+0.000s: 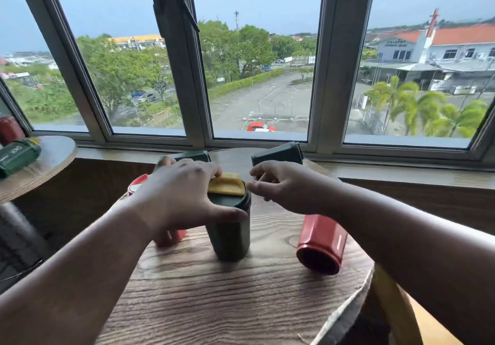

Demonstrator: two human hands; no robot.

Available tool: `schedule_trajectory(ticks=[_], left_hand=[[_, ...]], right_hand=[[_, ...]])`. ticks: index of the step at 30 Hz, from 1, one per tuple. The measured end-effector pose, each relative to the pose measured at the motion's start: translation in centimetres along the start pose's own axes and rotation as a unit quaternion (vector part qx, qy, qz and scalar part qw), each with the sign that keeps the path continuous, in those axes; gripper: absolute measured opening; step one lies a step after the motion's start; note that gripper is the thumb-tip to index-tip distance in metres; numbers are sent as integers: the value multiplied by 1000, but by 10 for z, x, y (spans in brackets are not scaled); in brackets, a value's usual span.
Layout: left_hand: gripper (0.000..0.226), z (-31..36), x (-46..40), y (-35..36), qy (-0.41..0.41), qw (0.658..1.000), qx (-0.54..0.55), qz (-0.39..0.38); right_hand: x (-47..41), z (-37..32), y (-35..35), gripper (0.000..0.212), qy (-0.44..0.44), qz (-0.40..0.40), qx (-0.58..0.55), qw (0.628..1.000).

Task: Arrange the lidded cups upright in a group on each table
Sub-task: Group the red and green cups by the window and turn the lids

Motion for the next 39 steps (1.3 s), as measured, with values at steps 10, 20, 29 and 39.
schedule_trajectory(ticks=[10,20,29,39], left_hand=[[66,113,-20,9,148,979,7,141],[66,155,-82,68,48,986,156,-11],[67,143,-70,53,36,975,218,41],[61,118,-38,26,39,981,113,152]], right_hand=[[51,101,-59,29,101,178,34,978],[62,148,-30,36,251,84,-167,950],[63,124,-21,15,148,53,-373,915],[51,87,-22,37,2,91,-306,948]])
Point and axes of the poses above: each hand's wrist, its own x-axis away from the middle knuckle, its own y-axis out of the palm, z = x × y, the point moved 2 cm from there along -x, towards the middle knuckle, and after that the axes turned 7 degrees about y, right-handed, at the moved point
